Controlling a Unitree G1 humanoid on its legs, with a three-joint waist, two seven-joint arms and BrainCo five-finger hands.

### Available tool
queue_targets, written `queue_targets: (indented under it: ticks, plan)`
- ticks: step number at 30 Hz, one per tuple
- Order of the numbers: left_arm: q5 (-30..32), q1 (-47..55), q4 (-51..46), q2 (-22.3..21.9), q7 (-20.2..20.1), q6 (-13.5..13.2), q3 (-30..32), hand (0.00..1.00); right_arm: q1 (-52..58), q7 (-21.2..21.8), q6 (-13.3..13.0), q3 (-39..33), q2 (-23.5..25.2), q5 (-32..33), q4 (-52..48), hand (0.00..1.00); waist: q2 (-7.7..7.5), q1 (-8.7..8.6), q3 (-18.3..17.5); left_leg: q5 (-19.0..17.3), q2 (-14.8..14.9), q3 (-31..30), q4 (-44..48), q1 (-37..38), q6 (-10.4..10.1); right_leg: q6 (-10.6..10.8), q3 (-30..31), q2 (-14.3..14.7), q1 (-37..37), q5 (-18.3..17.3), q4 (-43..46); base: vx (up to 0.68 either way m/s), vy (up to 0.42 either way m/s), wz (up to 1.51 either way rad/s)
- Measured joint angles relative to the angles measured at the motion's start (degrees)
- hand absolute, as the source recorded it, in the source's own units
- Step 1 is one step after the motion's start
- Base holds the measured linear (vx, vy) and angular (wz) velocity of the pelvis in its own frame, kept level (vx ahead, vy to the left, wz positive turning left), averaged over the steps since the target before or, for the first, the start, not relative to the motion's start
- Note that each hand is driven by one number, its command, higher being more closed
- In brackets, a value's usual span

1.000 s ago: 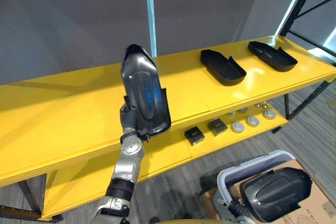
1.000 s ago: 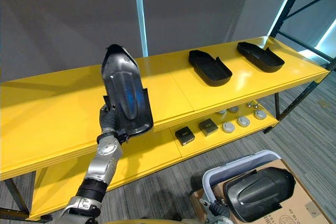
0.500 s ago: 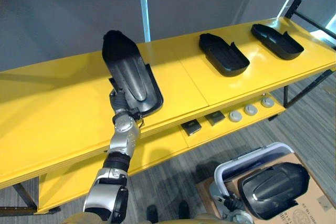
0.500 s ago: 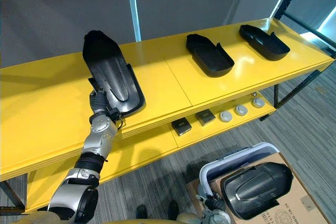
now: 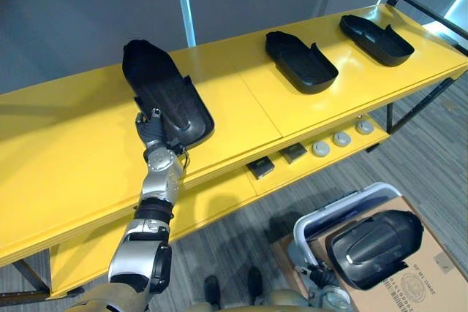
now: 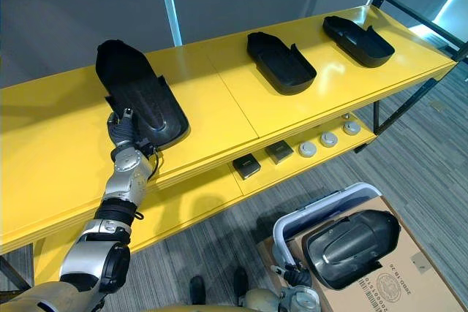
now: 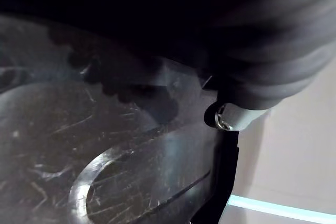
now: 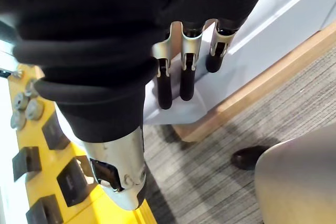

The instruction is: Walk over and take plastic housings, then place them on the shelf

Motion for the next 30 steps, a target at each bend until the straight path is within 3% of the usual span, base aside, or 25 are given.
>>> queue_targets:
  ticks: [11, 20, 30]
  plan:
    - [6.92, 0.01, -0.09, -0.08, 4.57, 1.92, 1.88, 0.00, -0.22, 0.00, -1.27, 0.43, -0.21, 0.01, 0.03, 0.00, 0.41, -0.07, 0.93, -0.01, 0.01, -0.02, -0.02, 0.79, -0.01, 0.02, 0.01, 0.00, 0.79, -0.02, 0.00, 0.00, 0.000, 0.00]
    - [12.90, 0.17, -4.64, 0.00, 4.74, 3.59, 1.81, 0.00, -0.25, 0.02, -1.49, 0.49, -0.25, 0.06, -0.04, 0.00, 0.46, -0.01, 1.25, -0.02, 0.01, -0.01, 0.02, 0.77, -0.02, 0.05, 0.03, 0.01, 0.78, -0.04, 0.02, 0.00, 0.000, 0.00]
    - [15.03, 0.19, -5.04, -0.02, 5.15, 3.90, 1.71, 0.00, -0.26, 0.45, -1.91, 0.62, -0.51, 0.37, -0.01, 0.00, 0.77, 0.01, 1.44, -0.01, 0.04, 0.05, 0.27, 0.85, -0.02, 0.04, 0.08, 0.05, 0.78, -0.04, 0.16, 0.00, 0.000, 0.00]
